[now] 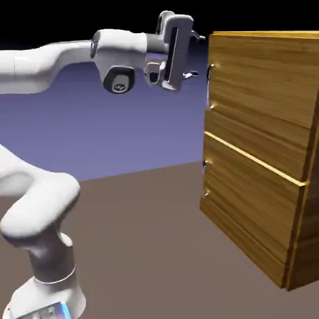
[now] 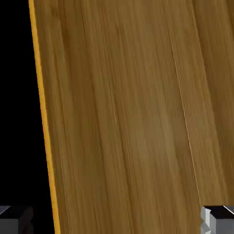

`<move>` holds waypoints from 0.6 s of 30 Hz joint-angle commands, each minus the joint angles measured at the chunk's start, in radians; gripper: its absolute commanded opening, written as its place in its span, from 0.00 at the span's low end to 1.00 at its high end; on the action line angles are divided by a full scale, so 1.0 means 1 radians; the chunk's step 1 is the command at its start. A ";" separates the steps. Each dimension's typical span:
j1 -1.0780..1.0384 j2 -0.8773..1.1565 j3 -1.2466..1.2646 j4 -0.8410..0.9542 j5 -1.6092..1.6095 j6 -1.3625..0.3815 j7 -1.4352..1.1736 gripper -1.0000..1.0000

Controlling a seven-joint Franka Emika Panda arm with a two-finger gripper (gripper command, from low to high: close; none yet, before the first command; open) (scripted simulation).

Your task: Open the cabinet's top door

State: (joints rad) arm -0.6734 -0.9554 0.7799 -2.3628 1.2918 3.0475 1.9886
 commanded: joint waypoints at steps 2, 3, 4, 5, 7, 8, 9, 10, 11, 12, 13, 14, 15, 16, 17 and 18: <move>-0.046 -0.026 0.053 0.030 0.087 0.001 0.084 0.50; -0.069 -0.039 0.079 0.045 0.131 0.001 0.126 0.50; -0.092 -0.052 0.105 0.060 0.174 0.001 0.168 0.50; -0.115 -0.065 0.131 0.075 0.218 0.002 0.210 0.50; -0.162 -0.091 0.184 0.105 0.305 0.002 0.294 0.50; -0.185 -0.104 0.210 0.120 0.348 0.003 0.336 0.50; -0.208 -0.117 0.236 0.136 0.392 0.003 0.378 0.50; -0.231 -0.130 0.263 0.151 0.435 0.004 0.420 0.50; -0.254 -0.143 0.289 0.166 0.479 0.004 0.462 0.50; -0.277 -0.156 0.315 0.181 0.522 0.004 0.504 0.50; -0.300 -0.169 0.341 0.196 0.566 0.005 0.546 0.50; -0.323 -0.182 0.368 0.211 0.609 0.005 0.588 0.50; -0.346 -0.195 0.394 0.226 0.653 0.005 0.630 0.50; -0.369 -0.208 0.420 0.241 0.696 0.006 0.672 0.50; -0.392 -0.221 0.446 0.256 0.740 0.006 0.714 0.50; -0.415 -0.234 0.473 0.271 0.783 0.006 0.756 0.50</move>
State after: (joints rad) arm -1.0888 -1.1890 1.2526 -2.0917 2.0747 3.0539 2.7447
